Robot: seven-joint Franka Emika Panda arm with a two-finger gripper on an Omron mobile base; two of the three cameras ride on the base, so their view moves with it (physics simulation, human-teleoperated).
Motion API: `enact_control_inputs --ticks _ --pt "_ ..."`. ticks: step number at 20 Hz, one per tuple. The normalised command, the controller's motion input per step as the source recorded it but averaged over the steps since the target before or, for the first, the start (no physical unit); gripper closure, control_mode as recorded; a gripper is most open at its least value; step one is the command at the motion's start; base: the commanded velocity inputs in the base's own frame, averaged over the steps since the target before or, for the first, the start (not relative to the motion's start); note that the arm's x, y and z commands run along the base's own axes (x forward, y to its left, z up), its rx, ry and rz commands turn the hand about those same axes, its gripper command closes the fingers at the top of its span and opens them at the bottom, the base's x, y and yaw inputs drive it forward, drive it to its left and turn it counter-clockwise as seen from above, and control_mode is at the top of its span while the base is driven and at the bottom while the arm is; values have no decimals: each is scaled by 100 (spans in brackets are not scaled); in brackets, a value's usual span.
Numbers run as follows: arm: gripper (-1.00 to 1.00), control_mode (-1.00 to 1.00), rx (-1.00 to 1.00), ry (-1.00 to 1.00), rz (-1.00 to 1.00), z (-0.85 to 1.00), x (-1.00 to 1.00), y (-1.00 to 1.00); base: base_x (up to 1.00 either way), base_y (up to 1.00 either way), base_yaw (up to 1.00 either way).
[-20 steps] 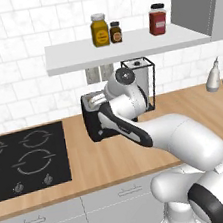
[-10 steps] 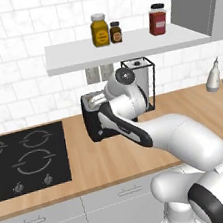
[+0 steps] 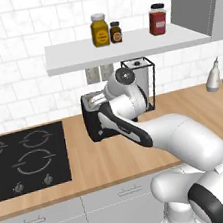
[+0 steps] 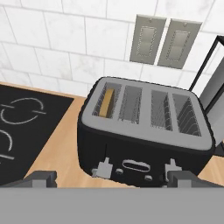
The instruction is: Start the toaster. Once the lever pops up, take the bread to the plate on the dining counter.
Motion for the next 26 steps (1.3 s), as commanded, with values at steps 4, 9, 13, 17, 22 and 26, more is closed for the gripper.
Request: enact_control_inputs --ticks 4,9,13,17,22,26 --pt "-100 -100 0 0 0 0 0 0 0 0 0" --pt "-100 -100 0 0 0 0 0 0 0 0 0" --pt "-100 -100 0 0 0 0 0 0 0 0 0" --pt "-100 -100 0 0 0 0 0 0 0 0 0" --pt "-100 -100 0 0 0 0 0 0 0 0 0" --pt "-100 -100 0 0 0 0 0 0 0 0 0"
